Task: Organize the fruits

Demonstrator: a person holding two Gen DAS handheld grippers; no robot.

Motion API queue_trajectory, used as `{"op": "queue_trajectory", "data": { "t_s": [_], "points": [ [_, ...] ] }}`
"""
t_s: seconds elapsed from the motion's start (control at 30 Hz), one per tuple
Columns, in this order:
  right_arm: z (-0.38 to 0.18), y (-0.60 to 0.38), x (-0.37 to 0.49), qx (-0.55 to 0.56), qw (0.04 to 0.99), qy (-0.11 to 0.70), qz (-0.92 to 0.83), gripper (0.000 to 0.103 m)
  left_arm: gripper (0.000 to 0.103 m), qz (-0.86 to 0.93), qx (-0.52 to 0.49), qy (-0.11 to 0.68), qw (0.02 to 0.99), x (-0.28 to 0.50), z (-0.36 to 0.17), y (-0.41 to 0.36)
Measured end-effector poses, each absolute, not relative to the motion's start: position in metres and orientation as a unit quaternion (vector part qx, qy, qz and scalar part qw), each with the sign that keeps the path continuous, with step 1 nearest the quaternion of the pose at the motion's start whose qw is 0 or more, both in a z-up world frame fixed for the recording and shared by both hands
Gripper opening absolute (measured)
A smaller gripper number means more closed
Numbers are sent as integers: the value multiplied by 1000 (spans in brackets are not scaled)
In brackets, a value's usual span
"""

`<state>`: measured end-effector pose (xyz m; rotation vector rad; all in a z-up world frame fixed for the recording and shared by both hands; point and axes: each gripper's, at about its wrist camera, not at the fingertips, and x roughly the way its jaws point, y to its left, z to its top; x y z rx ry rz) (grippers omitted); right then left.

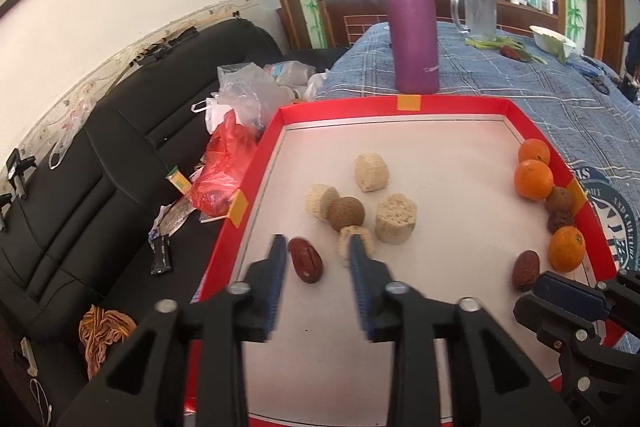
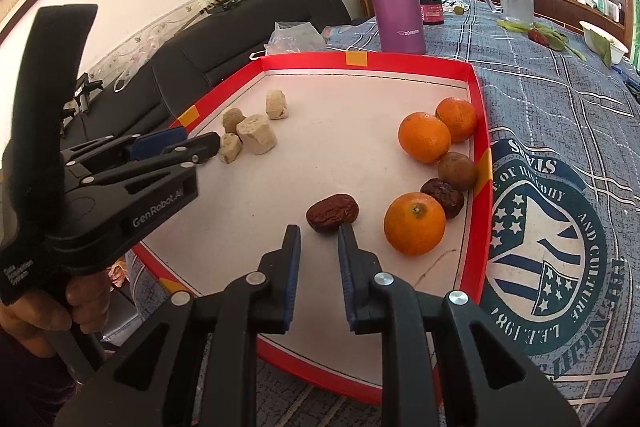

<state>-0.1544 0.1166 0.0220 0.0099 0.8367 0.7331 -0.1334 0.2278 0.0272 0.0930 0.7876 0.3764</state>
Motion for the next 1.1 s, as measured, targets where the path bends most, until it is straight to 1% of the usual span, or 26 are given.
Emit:
{"op": "queue_trajectory", "data": {
  "t_s": [0.03,0.07,0.1,0.17,0.23,0.4,0.47,0.53,0.6,0.63,0.8,0.93,1.1],
  "points": [
    [22,116,-154,8,848,396,351,21,56,186,43,381,905,-134,27,229],
    [22,114,-154,11,847,396,353,21,59,189,41,380,904,-134,28,230],
    [22,113,-154,15,846,396,356,21,63,189,37,383,904,-134,27,231],
    [23,112,-154,19,846,394,360,21,64,188,35,383,904,-134,26,231],
    [23,111,-155,19,845,392,362,22,69,188,38,384,903,-133,26,229],
    [25,105,-157,34,844,383,375,27,71,186,43,388,902,-133,25,224],
    [26,102,-158,42,845,377,378,30,74,189,43,385,902,-134,26,224],
    [27,99,-158,50,846,372,380,32,78,193,43,378,904,-136,30,225],
    [28,95,-157,60,851,367,372,43,78,198,39,370,907,-138,33,226],
    [28,93,-157,69,851,366,369,53,79,202,38,365,908,-139,36,227],
    [31,77,-152,116,860,348,354,58,80,201,21,344,917,-144,43,229],
    [33,75,-154,116,873,334,337,66,81,189,6,326,926,-150,48,227],
    [35,72,-155,116,881,323,327,67,84,179,-9,304,936,-157,57,224]
  ]
}}
